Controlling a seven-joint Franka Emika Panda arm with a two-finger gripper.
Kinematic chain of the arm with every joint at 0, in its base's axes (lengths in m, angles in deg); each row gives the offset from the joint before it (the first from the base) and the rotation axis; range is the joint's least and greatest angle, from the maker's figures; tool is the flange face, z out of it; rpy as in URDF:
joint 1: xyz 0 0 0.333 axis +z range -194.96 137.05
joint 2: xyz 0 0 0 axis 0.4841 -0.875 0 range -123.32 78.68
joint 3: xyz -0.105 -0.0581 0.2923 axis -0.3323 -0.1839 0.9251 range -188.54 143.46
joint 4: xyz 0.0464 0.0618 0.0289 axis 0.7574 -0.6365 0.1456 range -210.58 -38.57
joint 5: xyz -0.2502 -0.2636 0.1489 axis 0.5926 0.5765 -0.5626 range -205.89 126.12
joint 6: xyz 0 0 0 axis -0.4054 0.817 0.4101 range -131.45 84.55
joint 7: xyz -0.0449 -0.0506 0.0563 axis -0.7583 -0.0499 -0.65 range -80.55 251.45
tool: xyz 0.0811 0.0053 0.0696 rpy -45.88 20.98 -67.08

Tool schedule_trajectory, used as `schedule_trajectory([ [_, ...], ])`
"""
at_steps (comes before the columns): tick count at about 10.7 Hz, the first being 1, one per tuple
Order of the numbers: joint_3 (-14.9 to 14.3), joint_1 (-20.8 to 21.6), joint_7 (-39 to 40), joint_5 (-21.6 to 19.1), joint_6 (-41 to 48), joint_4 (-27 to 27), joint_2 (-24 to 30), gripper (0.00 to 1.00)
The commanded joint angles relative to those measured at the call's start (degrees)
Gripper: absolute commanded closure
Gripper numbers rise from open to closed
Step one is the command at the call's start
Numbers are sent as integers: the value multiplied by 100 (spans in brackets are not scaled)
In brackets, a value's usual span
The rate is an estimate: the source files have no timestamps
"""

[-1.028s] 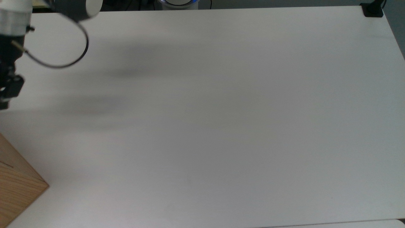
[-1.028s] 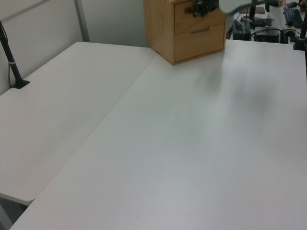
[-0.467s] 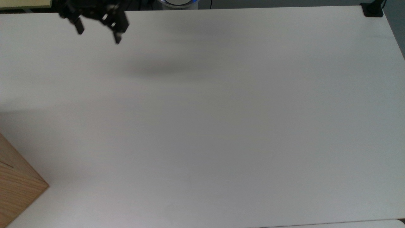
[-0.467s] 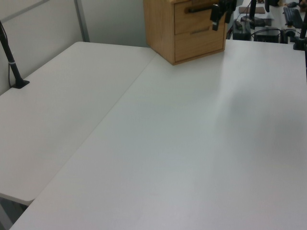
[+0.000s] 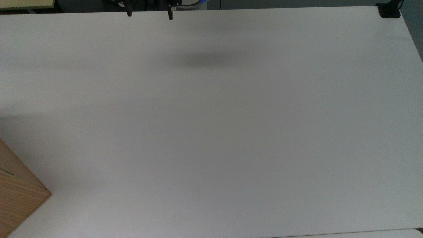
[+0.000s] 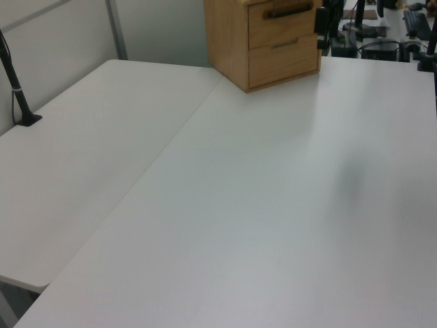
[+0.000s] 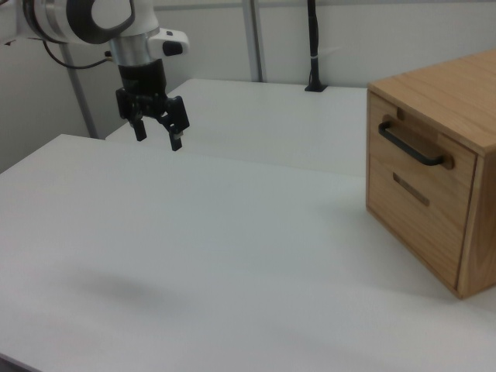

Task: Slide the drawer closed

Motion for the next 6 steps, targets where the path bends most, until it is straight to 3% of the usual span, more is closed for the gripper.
schedule_trajectory([
  [1,-138,76,645,-165,56,-174,136,0],
  [6,-253,76,702,-122,-6,-77,56,0],
])
